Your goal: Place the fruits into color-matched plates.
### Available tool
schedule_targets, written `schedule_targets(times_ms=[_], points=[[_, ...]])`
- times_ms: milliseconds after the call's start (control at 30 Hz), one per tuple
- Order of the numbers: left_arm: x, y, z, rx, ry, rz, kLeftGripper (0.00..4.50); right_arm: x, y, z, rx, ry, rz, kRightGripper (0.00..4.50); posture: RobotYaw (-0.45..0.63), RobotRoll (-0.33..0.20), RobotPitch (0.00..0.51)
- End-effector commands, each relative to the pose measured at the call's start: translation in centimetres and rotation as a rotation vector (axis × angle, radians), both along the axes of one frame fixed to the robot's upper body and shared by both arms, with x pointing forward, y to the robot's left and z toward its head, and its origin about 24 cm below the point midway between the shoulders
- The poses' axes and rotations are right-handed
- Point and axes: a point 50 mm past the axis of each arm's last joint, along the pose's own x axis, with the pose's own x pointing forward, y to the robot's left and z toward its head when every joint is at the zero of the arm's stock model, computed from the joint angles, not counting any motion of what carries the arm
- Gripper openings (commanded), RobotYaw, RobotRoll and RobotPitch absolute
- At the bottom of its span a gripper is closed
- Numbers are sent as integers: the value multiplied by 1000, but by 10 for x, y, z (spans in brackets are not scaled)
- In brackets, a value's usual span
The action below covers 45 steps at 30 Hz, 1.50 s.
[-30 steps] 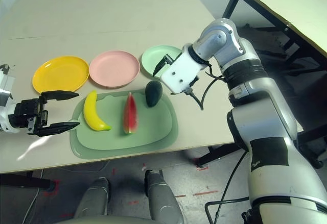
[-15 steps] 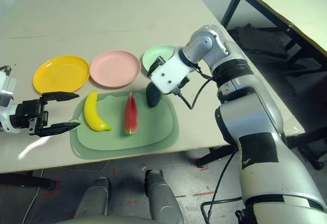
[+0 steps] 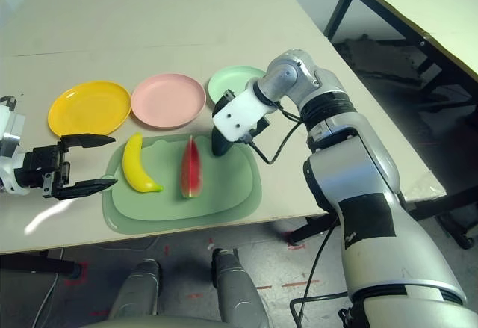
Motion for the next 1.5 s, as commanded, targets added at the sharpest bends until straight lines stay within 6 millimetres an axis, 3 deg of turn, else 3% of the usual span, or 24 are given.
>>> schedule_targets(times_ms=[33, 533, 667, 933, 1000, 1267, 1367, 1500], points=[[-3, 5, 5, 23, -24, 12, 4500, -1, 0, -10, -29, 17, 9, 4446, 102, 0, 180], [-4, -1, 5, -2, -22, -2, 4500, 0, -3, -20, -35, 39, -19, 4446, 93, 0, 179], [-1, 0, 5, -1, -30, 5, 4500, 0, -3, -21, -36, 45, -26, 3205, 93, 0, 179], [0, -1, 4, -13, -41, 30, 4500, -1, -6, -18, -30, 60, -37, 3125, 91, 0, 180], [1, -1, 4, -10, -43, 48, 4500, 0, -5, -9, -6, 69, -52, 3125, 92, 0, 180], [4, 1, 1, 6, -46, 67, 4500, 22, -21, 38, 91, -164, -322, 3125, 76, 0, 178], [6, 0, 1, 5, -50, 65, 4500, 30, -28, 39, 131, -254, -418, 3125, 68, 0, 174], [7, -1, -2, 20, -49, 58, 4500, 40, -42, 16, 140, -338, -563, 3125, 70, 0, 172]])
